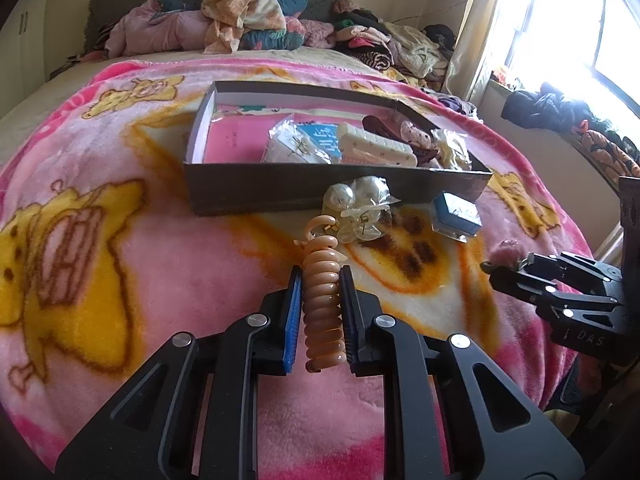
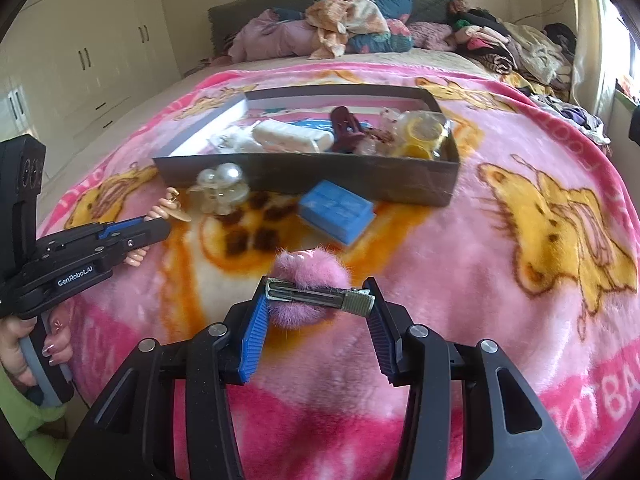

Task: Organize jewelry
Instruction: 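Carry the spiral hair tie and fluffy clip into the box and release both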

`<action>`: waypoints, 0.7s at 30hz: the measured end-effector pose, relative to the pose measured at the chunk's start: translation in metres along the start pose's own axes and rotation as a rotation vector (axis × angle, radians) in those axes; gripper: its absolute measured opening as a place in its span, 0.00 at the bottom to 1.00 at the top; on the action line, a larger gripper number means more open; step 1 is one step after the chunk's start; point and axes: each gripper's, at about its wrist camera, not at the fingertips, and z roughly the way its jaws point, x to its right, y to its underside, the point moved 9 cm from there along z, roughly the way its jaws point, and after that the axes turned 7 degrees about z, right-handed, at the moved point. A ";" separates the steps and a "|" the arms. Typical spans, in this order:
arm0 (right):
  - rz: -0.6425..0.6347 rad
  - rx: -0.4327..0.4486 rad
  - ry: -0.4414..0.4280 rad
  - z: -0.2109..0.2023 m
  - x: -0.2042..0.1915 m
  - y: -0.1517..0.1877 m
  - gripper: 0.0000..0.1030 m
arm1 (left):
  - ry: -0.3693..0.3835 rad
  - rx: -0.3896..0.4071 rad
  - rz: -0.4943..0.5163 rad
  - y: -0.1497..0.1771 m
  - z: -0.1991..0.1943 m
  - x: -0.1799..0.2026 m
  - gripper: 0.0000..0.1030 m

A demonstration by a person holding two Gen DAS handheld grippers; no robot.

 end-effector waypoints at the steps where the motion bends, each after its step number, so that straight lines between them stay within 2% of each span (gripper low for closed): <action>1: -0.004 0.002 -0.005 -0.001 -0.003 -0.001 0.43 | 0.000 0.003 -0.002 -0.001 -0.002 -0.001 0.11; 11: -0.040 0.021 -0.037 -0.004 -0.026 -0.011 0.43 | -0.014 0.061 -0.035 -0.020 -0.024 -0.018 0.11; 21: -0.061 0.041 -0.047 0.002 -0.038 -0.031 0.43 | -0.015 0.091 -0.052 -0.033 -0.027 -0.026 0.11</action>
